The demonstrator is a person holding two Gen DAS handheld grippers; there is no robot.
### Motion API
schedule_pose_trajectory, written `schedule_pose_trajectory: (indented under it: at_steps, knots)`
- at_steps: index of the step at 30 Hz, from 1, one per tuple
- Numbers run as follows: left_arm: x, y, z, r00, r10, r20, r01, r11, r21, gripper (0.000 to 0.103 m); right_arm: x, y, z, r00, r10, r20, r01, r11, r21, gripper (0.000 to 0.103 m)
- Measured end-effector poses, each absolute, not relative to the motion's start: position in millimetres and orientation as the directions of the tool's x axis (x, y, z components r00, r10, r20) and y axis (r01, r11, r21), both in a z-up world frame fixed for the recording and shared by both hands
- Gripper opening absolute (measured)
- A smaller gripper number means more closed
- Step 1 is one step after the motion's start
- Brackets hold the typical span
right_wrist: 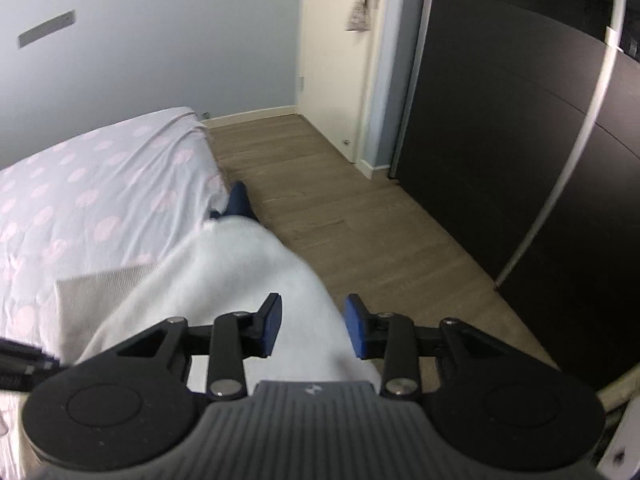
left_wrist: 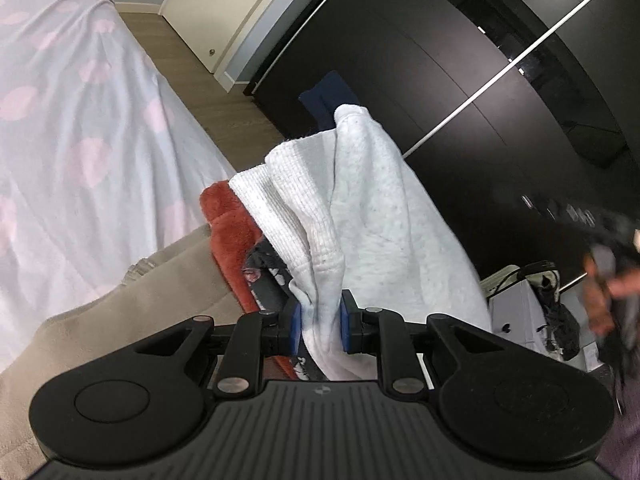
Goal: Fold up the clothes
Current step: 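Lift the folded sweatshirt with both grippers and carry it toward the clothes stack, then lower the sweatshirt onto the clothes stack and open both grippers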
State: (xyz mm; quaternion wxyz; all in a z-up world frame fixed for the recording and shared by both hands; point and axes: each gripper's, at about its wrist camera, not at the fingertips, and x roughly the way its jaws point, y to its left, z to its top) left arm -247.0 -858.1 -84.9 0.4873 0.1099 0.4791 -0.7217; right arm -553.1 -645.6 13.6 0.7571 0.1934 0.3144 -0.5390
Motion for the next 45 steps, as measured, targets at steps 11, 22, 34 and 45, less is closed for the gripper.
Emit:
schedule_pose_trajectory:
  at_steps: [11, 22, 34, 45]
  knots:
    - [-247, -846, -92, -0.469, -0.57, -0.674, 0.831, -0.027, -0.555, 0.018, -593, -596, -85, 0.271, -0.639, -0.72, 0.962, 0.197, 0.187, 0.04]
    - [-247, -833, -56, -0.475, -0.564, -0.675, 0.855, -0.116, -0.505, 0.026, -589, -596, -96, 0.237, -0.634, -0.736, 0.971, 0.12, 0.209, 0.04]
    - [-279, -861, 9, -0.484, -0.665, -0.569, 0.875, -0.366, -0.317, 0.024, -616, -576, -59, 0.13, -0.737, -0.664, 0.986, 0.024, 0.166, 0.04]
    - [-300, -918, -36, -0.459, -0.633, -0.623, 0.884, -0.393, -0.252, 0.007, -597, -606, -96, 0.102, -0.715, -0.692, 0.984, -0.028, 0.174, 0.039]
